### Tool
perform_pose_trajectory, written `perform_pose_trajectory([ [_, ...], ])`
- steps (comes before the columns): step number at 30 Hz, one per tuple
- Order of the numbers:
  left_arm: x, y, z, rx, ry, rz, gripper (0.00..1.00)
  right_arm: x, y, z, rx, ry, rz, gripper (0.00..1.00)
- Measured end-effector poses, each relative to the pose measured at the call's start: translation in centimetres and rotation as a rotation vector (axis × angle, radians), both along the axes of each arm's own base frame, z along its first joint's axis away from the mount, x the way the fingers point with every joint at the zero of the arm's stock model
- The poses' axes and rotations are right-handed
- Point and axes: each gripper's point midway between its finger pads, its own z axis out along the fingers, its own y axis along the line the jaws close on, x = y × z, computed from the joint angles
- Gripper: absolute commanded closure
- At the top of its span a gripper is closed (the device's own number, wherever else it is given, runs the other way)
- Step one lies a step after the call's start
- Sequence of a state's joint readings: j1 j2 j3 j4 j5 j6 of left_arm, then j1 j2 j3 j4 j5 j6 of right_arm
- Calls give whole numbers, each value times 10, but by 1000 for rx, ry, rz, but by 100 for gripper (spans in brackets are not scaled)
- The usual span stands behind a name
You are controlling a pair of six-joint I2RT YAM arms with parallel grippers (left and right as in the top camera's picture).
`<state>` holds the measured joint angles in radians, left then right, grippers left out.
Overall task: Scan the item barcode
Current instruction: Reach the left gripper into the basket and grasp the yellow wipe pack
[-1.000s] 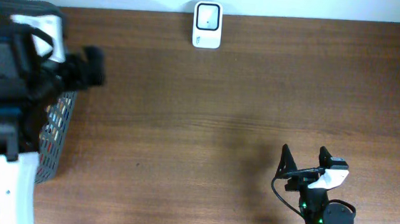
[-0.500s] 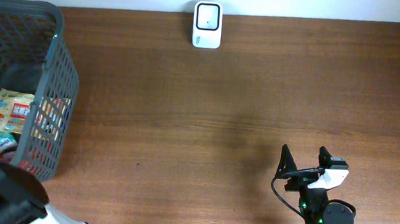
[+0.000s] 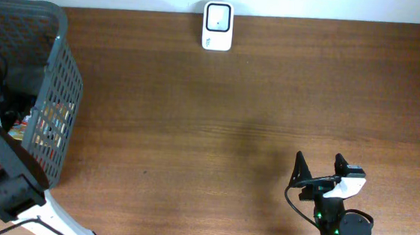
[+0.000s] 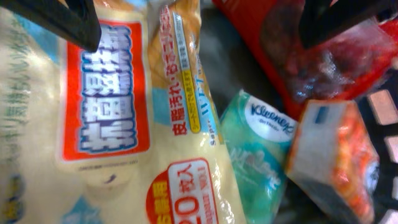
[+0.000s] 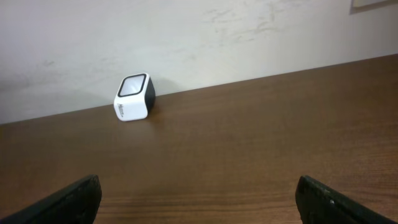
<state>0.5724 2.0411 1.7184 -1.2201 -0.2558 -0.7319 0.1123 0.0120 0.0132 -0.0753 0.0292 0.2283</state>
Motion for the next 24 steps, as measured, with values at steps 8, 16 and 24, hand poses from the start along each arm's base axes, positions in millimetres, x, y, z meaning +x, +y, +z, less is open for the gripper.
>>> perform_pose_trajectory([
  [8,8,11,-34,49,-53,-1,35,0,0,0,0,0,0,2],
  [16,11,16,-38,74,-62,-20,100,0,0,0,0,0,0,2],
  [24,48,11,49,87,-320,-94,100,0,0,0,0,0,0,2],
])
